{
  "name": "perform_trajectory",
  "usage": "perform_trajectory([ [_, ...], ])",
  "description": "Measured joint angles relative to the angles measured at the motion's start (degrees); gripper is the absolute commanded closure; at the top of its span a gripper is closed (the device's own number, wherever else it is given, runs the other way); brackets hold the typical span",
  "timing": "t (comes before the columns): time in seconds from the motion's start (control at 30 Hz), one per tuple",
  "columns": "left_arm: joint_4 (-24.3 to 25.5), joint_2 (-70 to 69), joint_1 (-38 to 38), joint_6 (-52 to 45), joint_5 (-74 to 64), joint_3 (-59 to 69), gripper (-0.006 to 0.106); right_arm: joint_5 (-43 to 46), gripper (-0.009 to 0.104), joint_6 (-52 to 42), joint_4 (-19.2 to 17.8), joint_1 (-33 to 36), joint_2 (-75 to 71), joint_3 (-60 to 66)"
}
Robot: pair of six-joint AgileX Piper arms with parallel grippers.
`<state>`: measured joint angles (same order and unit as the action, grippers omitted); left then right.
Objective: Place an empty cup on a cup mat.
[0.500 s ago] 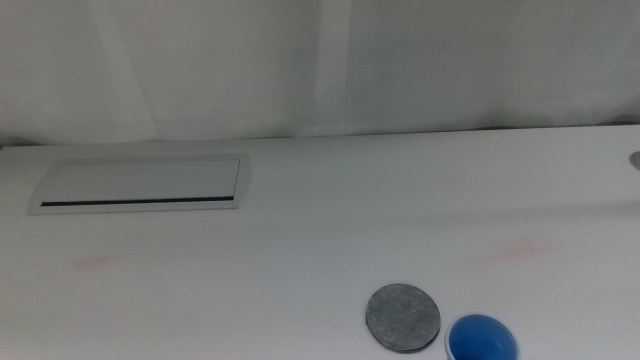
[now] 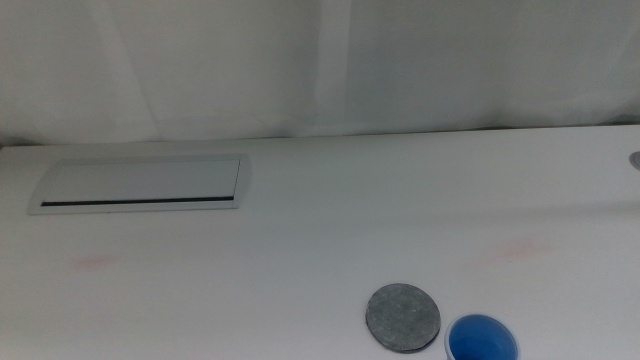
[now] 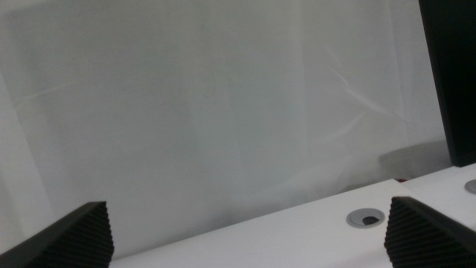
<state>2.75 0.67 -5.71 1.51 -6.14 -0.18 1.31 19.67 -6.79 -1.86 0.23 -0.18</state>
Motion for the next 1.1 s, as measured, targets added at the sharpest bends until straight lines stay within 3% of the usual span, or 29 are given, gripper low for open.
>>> perform_trajectory([
  [0.33, 0.0, 0.0, 0.0, 0.0, 0.0, 0.0, 0.103, -4.14, -0.008, -0.43, 3.07, 0.0, -0.09, -5.65],
  [0.73, 0.0, 0.0, 0.0, 0.0, 0.0, 0.0, 0.103, -34.04, -0.008, -5.85, 4.11, 0.0, 13.25, -34.24],
  [0.87, 0.0, 0.0, 0.0, 0.0, 0.0, 0.0, 0.103, -41.95, -0.008, -12.75, 7.79, 0.0, 20.7, -43.16],
  [1.1, 0.0, 0.0, 0.0, 0.0, 0.0, 0.0, 0.103, -55.45, -0.008, -23.2, 17.97, 1.36, 36.29, -54.38],
])
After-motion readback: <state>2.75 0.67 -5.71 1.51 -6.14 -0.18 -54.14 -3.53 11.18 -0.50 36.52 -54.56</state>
